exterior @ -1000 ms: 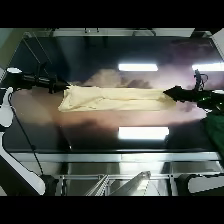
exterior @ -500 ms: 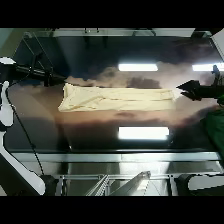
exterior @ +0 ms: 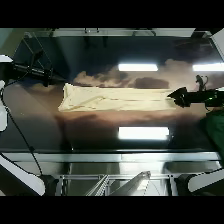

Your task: Fold the shirts.

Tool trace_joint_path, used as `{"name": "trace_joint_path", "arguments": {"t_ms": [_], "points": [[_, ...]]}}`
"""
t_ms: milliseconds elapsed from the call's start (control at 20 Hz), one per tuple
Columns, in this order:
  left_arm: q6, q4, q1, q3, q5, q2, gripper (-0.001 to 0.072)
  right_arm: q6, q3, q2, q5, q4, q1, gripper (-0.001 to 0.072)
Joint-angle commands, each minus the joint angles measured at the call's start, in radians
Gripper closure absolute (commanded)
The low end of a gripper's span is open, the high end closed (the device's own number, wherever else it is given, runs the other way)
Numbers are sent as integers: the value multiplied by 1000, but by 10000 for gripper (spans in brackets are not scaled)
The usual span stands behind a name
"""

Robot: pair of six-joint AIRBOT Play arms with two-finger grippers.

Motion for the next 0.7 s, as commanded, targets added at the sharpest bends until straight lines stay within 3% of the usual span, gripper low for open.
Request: {"name": "trace_joint_path", "arguments": {"t_ms": [0,100,250,350,550,650], "points": [[8,2,-66,-10,23,10,709,14,23,-45,-6,47,58,373],[26,9,-148,-10,93,8,709,15,47,-50,-3,64,76,671],[38,39,-312,-9,274,-23,695,18,71,-41,53,62,78,694],[-9,113,-423,7,377,-80,695,18,71,-19,81,58,70,694],[-145,286,-588,161,409,-240,698,18,71,23,134,59,61,694],[-172,304,-635,228,396,-297,698,18,71,35,164,60,64,694]]}}
